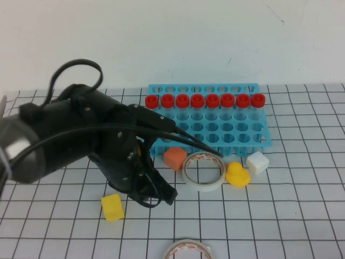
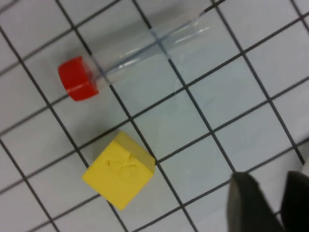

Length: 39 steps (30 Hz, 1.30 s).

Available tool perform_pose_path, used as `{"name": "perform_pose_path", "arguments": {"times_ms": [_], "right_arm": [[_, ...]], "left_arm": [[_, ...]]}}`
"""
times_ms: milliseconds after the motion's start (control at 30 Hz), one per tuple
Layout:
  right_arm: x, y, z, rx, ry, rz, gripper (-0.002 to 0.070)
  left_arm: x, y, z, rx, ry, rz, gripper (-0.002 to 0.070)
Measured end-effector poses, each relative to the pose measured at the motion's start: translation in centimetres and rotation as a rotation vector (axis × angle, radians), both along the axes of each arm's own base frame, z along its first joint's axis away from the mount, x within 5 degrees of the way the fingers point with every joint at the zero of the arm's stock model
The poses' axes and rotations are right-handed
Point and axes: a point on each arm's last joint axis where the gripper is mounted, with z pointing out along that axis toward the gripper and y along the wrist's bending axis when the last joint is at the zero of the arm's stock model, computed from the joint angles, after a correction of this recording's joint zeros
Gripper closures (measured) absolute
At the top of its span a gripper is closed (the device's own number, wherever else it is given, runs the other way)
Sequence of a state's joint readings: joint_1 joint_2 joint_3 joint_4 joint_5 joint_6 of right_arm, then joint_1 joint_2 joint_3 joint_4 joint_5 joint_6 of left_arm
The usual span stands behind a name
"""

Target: Place the test tubes

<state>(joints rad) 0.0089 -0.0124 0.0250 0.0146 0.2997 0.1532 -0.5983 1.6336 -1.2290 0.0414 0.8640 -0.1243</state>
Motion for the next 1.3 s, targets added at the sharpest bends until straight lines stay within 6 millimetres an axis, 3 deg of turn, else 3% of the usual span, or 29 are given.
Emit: {"name": "perform_pose_path", "arguments": {"times_ms": [200, 300, 433, 633, 933, 1300], "right_arm": [[0.0, 0.0, 0.0, 0.004, 0.0, 0.0, 0.0678], [0.0, 0.1, 0.0, 0.021, 0.0, 0.001, 0.0678], [0.0, 0.1, 0.0, 0.027, 0.0, 0.001, 0.0678], [0.0, 0.1, 0.0, 0.033, 0.0, 0.002, 0.0678], [0.0, 0.1, 0.1, 0.037, -0.008, 0.002, 0.0678], [0.1, 0.1, 0.5, 0.04, -0.057, -0.001, 0.0678]], "left_arm": [[2.1, 0.1, -1.5, -0.065, 0.055, 0.273, 0.0321], [3.4, 0.6, -2.7, -0.129, 0.089, 0.48, 0.0277], [4.9, 0.7, -4.2, -0.262, 0.138, 0.763, 0.0261], [6.3, -0.2, -6.0, -0.392, 0.141, 0.934, 0.0259], [7.0, -0.5, -8.4, -0.418, 0.187, 1.085, 0.0259], [7.8, -0.9, -8.8, -0.479, 0.172, 1.153, 0.0259]]}}
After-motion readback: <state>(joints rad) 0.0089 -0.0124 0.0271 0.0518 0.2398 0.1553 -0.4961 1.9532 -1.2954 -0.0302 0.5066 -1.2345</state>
